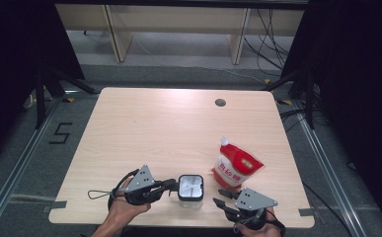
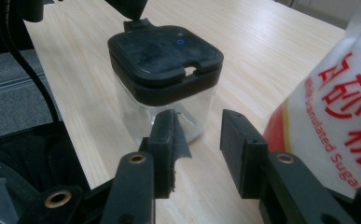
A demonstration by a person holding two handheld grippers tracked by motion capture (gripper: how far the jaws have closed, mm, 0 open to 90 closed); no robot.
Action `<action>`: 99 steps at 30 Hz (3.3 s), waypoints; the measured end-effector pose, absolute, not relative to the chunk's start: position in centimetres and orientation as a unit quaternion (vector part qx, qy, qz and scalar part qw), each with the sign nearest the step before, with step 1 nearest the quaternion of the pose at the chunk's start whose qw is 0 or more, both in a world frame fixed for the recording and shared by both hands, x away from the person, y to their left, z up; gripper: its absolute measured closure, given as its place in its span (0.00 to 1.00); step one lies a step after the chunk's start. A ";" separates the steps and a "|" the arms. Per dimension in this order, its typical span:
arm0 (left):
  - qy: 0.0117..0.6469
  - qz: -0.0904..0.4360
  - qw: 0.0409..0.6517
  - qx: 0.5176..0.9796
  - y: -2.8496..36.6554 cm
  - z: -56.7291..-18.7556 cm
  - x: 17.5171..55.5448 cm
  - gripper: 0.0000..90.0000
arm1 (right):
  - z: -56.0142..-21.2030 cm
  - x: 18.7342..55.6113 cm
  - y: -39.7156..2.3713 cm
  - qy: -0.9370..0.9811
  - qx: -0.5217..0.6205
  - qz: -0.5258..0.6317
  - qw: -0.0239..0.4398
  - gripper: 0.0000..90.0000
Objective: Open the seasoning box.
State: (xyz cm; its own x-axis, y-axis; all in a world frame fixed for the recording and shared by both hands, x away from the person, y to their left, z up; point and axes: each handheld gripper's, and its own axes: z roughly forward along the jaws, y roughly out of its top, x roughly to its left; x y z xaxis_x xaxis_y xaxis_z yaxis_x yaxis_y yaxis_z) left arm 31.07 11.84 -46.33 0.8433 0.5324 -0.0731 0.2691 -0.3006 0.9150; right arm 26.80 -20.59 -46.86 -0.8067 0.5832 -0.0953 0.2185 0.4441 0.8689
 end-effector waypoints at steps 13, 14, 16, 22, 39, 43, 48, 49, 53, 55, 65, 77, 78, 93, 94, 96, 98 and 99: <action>0.256 0.123 0.540 0.792 12.0 -46.5 31.0 0.99 | -47.1 27.9 -19.0 0.829 0.224 0.481 0.176 0.91; 0.258 0.124 0.538 0.793 12.0 -46.5 31.0 0.99 | -47.2 28.0 -18.8 0.829 0.222 0.482 0.174 0.92; 0.258 0.122 0.541 0.791 12.0 -46.6 31.0 0.99 | -47.2 28.0 -18.6 0.829 0.223 0.483 0.174 0.94; 0.265 0.115 0.545 0.787 11.9 -46.6 30.9 0.99 | -46.9 28.2 -18.2 0.836 0.203 0.479 0.177 0.98; 0.241 0.100 0.537 0.802 14.5 -46.1 31.2 0.67 | -45.9 28.4 -17.2 0.835 0.186 0.485 0.181 1.00; 0.240 0.097 0.508 0.822 14.7 -47.8 31.2 0.63 | -45.7 28.4 -17.0 0.836 0.183 0.484 0.184 1.00; 0.233 0.089 0.497 0.831 14.2 -49.6 32.0 0.56 | -45.0 28.5 -16.6 0.835 0.172 0.488 0.189 0.99; 0.224 0.094 0.494 0.835 14.1 -49.7 32.2 0.57 | -45.0 28.5 -16.5 0.833 0.173 0.491 0.189 0.99; 0.217 0.100 0.495 0.835 13.4 -50.4 32.5 0.60 | -44.6 28.6 -16.1 0.833 0.166 0.491 0.192 0.99; 0.213 0.099 0.498 0.835 13.1 -50.6 32.5 0.64 | -44.5 28.7 -15.9 0.831 0.166 0.495 0.192 0.99; 0.203 0.102 0.499 0.836 12.5 -51.0 32.6 0.80 | -43.8 29.2 -15.0 0.831 0.155 0.499 0.190 0.99; 0.212 0.120 0.493 0.835 12.3 -51.0 32.0 0.82 | -42.8 29.4 -13.3 0.830 0.139 0.504 0.193 1.00; 0.214 0.123 0.489 0.836 12.3 -50.9 31.9 0.82 | -42.8 29.3 -13.2 0.830 0.143 0.505 0.187 1.00; 0.219 0.111 0.494 0.834 12.6 -50.9 31.4 0.81 | -42.7 29.2 -12.8 0.830 0.139 0.510 0.178 1.00; 0.221 0.110 0.496 0.833 12.6 -50.8 31.3 0.81 | -42.6 29.3 -12.9 0.830 0.132 0.511 0.180 0.99; 0.216 0.108 0.494 0.835 12.8 -50.8 31.3 0.81 | -42.6 29.2 -12.9 0.829 0.132 0.513 0.180 0.99; 0.218 0.109 0.495 0.834 12.7 -50.8 31.1 0.81 | -42.6 29.2 -12.9 0.830 0.134 0.512 0.177 0.99; 0.217 0.116 0.490 0.836 12.7 -50.7 31.1 0.81 | -42.6 29.2 -12.8 0.829 0.136 0.512 0.179 0.99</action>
